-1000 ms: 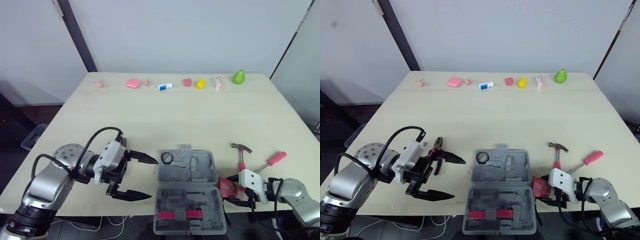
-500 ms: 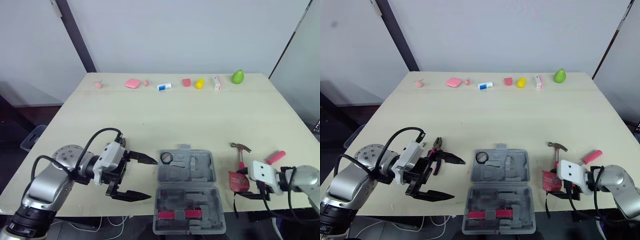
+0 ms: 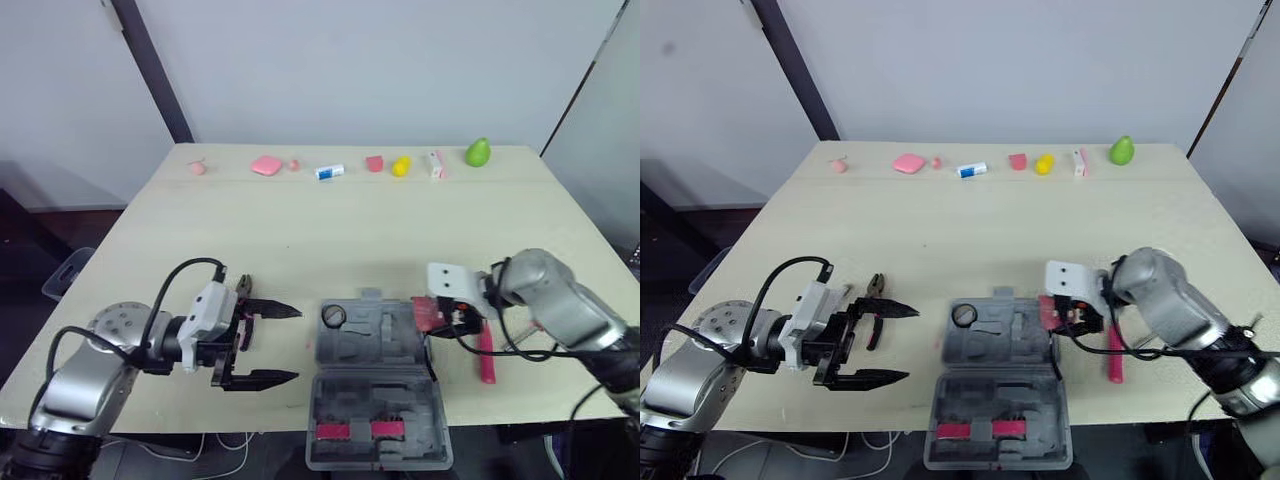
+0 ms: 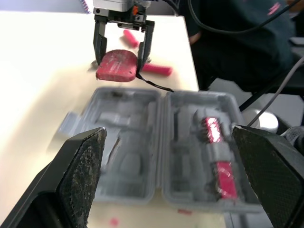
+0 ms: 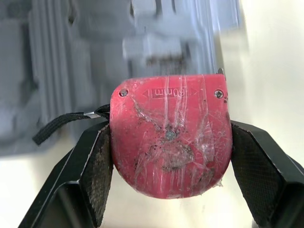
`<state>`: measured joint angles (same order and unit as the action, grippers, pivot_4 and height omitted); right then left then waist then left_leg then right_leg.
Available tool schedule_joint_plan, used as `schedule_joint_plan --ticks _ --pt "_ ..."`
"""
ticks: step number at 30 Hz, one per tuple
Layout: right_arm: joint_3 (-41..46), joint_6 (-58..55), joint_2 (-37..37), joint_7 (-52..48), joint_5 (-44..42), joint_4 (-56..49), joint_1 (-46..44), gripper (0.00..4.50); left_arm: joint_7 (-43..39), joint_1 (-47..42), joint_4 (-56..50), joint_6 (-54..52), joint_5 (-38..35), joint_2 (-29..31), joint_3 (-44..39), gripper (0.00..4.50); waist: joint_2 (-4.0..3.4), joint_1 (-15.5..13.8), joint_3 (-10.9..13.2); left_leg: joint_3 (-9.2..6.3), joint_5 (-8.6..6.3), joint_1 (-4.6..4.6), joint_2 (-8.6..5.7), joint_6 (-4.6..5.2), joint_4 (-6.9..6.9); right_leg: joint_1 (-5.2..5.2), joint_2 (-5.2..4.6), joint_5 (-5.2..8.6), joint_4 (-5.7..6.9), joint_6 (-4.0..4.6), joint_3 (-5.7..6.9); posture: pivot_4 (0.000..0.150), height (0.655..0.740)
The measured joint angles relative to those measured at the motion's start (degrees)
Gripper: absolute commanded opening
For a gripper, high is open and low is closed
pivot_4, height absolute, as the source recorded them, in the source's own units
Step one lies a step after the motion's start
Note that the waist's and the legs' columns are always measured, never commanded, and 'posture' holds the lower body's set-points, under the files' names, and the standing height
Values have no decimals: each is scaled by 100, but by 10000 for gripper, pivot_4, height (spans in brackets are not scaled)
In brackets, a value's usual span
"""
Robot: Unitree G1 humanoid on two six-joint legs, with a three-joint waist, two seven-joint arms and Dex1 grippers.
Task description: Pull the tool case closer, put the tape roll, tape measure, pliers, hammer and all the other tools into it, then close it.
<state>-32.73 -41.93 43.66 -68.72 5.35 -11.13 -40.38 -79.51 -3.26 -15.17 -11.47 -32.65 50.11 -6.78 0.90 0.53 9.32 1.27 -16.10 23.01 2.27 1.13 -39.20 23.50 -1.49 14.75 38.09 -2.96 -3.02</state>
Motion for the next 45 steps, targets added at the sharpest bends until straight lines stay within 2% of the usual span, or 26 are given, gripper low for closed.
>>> schedule_joint_plan --ticks 9,15,22,24,25,26,35,40,44,45 --pt "-1173 -402 -493 64 887 425 -448 30357 117 146 17 60 95 -5 -60 45000 -1 27 1 1 0 0 -2 0 1 5 -4 0 4 0 5 1500 7400" --pt "-1178 -231 -914 344 1080 942 -490 30357 187 166 17 159 119 -41 -62 45000 -1 29 0 1 0 -1 -2 0 1 5 -4 -1 6 0 5 1500 7400" --pt "-1139 40 -923 438 1139 1014 -435 30357 205 170 17 210 119 -50 -60 45000 0 41 0 2 0 -4 -2 0 1 4 -4 -1 10 0 3 1500 7400" --pt "-1136 112 -918 447 1151 1031 -432 40634 203 170 17 215 119 -50 -60 45000 -1 42 0 2 0 -5 -2 0 0 4 -4 -1 14 0 3 1500 7400" --pt "-1130 132 -913 444 1150 1027 -414 43931 197 170 17 217 119 -49 -59 45000 0 42 0 2 0 -6 -3 0 0 5 -4 -1 16 1 4 1500 7400" --pt "-1106 134 -913 441 1141 999 -364 44563 176 172 17 217 118 -48 -59 45000 -1 39 0 1 0 -6 -2 0 0 5 -4 -1 17 1 4 1500 7400" --pt "-633 181 -716 539 1131 595 -214 44563 69 124 69 218 123 -33 -37 45000 -1 33 1 2 0 -5 -3 0 0 6 -4 0 18 1 3 1500 7400" --pt "14 69 -206 406 863 -235 199 44563 88 114 62 205 124 -39 27 45000 -1 22 1 1 0 -2 -4 -1 0 5 -7 -1 13 0 4 1500 7400" --pt "795 211 -215 517 323 -519 834 44563 105 70 61 189 112 -56 44 45000 0 22 0 -3 0 -2 -2 0 2 5 -3 0 14 1 6 1500 7400" --pt "1107 418 -318 660 129 -489 1072 42189 113 46 62 185 105 -74 43 45000 1 21 0 -1 0 -2 -3 0 2 3 -4 0 13 1 4 1500 7400"
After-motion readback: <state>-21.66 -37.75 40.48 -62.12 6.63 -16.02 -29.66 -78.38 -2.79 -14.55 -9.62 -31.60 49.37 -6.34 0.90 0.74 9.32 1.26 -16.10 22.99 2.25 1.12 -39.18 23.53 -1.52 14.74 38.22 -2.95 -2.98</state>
